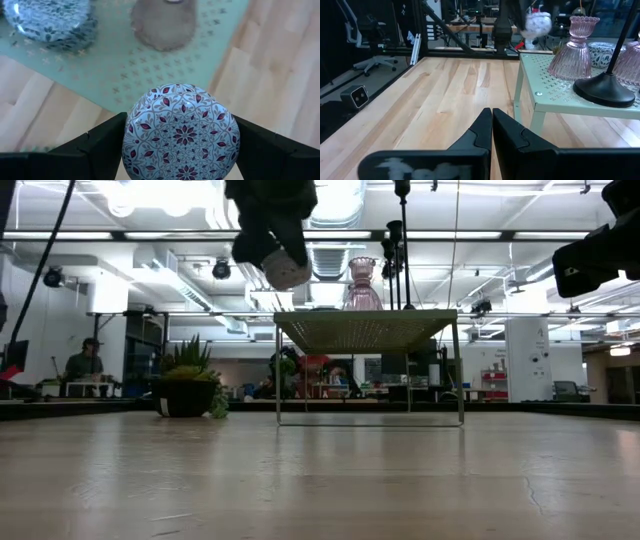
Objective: Pick & Place candle stick holders
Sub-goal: Put the red scented candle on the shelf
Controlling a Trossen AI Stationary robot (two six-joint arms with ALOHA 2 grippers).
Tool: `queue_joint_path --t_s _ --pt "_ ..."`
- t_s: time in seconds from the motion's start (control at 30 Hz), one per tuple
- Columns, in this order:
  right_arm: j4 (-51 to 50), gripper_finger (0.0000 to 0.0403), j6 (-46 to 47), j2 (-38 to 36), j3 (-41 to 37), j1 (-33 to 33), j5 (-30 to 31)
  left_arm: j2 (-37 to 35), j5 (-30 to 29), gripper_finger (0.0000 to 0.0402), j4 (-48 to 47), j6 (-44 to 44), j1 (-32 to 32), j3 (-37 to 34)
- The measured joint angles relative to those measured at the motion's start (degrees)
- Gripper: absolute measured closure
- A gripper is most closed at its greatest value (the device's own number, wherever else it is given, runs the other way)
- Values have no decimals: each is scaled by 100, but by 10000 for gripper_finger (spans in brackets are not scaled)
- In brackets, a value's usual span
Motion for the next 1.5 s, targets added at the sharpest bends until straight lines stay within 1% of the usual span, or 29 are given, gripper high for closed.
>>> queue_joint_path --t_s 0.2,0.3,0.47,0.83,0.97,1.03,1.3,1.5 --pt "0 394 -3 0 0 -1 0 318 -57 88 10 -37 243 79" --pt "0 394 -25 0 -1 -1 1 443 -234 88 123 67 308 44" --pt "0 394 -4 1 0 1 0 590 -252 88 550 139 319 85" --pt "0 394 1 -1 0 -1 0 809 -266 87 681 243 326 59" --pt "0 394 -4 -1 -2 0 0 807 -453 86 842 237 326 57" --pt "-1 394 1 0 -2 -1 0 801 -497 81 830 235 328 55" --pt "0 394 -2 -1 -1 -1 0 785 -513 39 881 257 326 59" --pt "0 394 -2 0 0 0 0 773 -363 33 805 331 322 109"
